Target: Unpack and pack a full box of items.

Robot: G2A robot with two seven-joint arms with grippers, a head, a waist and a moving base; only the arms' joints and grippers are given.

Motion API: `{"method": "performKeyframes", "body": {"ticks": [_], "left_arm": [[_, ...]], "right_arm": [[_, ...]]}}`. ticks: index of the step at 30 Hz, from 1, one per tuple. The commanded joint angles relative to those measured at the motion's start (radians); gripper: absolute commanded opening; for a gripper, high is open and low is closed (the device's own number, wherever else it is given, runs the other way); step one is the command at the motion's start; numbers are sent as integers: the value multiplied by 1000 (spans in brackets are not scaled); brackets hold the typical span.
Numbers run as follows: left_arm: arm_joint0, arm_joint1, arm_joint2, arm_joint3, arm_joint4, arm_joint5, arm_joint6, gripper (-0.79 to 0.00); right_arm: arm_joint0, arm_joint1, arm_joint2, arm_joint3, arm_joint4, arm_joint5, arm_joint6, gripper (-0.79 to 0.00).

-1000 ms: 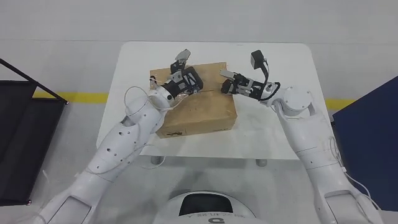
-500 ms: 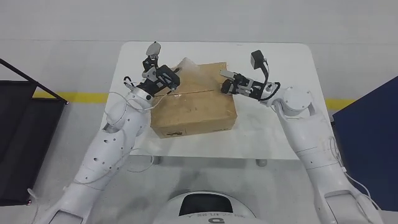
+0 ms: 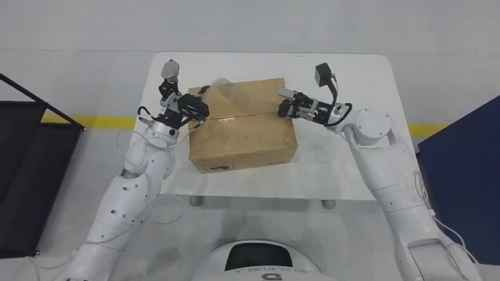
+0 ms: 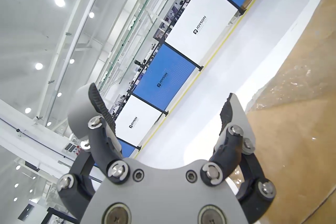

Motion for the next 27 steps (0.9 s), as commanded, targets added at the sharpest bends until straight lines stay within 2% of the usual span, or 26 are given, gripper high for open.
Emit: {"method": "performKeyframes", "body": {"ticks": [1, 5, 10, 13, 16, 18, 21, 27], "left_arm": [[5, 0, -4, 2, 7, -7, -9, 0], [-1, -1, -14, 19, 22, -23, -50, 0], [-54, -7, -42, 60, -31, -95, -217, 0], [-86, -11, -83, 89, -201, -178, -238, 0], [-85, -9, -135, 91, -379, -295, -205, 0], [-78, -5, -154, 79, -428, -377, -198, 0], [-64, 2, -123, 38, -329, -459, -209, 0], [-53, 5, -16, -17, -123, -513, -199, 0]], "right_arm": [[0, 0, 0, 0, 0, 0, 0, 0], [0, 0, 0, 0, 0, 0, 0, 0], [0, 0, 0, 0, 0, 0, 0, 0], [0, 0, 0, 0, 0, 0, 0, 0], [0, 0, 0, 0, 0, 0, 0, 0], [0, 0, 0, 0, 0, 0, 0, 0], [0, 0, 0, 0, 0, 0, 0, 0], [0, 0, 0, 0, 0, 0, 0, 0]]}}
